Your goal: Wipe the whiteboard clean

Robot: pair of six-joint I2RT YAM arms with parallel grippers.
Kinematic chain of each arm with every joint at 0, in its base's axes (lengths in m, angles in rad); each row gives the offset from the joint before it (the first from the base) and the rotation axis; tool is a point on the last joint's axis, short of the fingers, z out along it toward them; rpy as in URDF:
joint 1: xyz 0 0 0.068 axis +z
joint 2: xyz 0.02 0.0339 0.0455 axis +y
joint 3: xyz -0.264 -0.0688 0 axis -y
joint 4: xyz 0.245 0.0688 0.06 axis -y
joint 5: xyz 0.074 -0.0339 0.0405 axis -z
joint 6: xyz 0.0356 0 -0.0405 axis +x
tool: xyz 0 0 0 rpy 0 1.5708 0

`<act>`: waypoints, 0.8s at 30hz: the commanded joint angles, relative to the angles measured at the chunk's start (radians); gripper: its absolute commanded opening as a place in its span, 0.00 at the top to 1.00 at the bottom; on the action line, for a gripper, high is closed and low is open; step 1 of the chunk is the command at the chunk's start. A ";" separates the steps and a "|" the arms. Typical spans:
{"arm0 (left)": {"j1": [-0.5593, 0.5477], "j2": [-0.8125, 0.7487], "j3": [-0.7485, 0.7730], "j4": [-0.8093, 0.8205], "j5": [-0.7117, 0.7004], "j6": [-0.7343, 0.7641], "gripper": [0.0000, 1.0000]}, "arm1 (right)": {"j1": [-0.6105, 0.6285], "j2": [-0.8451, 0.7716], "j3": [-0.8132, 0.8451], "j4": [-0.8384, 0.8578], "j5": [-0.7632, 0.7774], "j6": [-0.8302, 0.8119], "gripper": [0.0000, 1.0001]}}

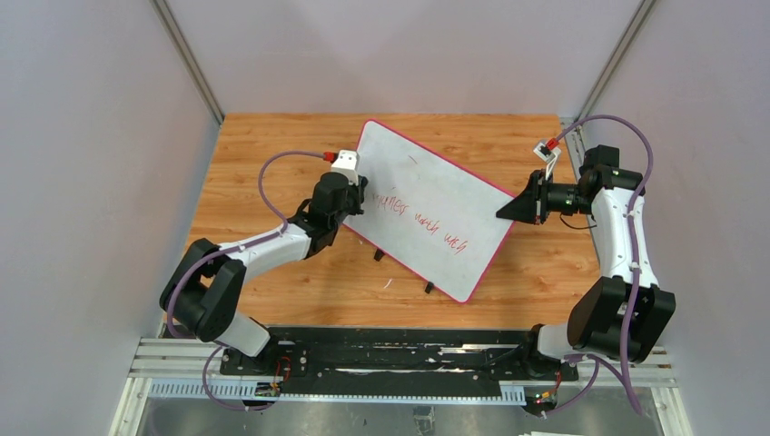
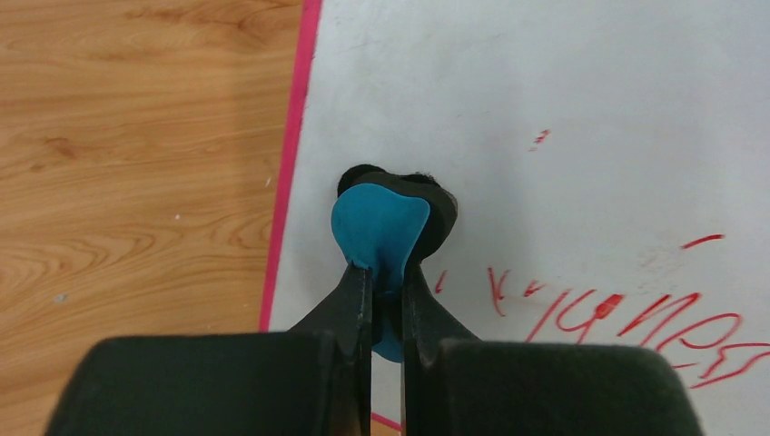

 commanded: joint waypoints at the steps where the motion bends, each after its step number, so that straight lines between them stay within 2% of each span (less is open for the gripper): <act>1: 0.028 -0.017 -0.038 -0.032 -0.065 0.022 1.00 | 0.022 -0.009 0.018 -0.051 0.006 -0.090 0.99; 11: 0.015 0.027 -0.028 0.041 0.114 -0.097 1.00 | 0.022 -0.006 0.025 -0.066 0.002 -0.104 0.99; 24: -0.238 0.070 0.062 0.067 0.063 -0.150 1.00 | 0.022 -0.009 0.024 -0.073 -0.001 -0.109 0.99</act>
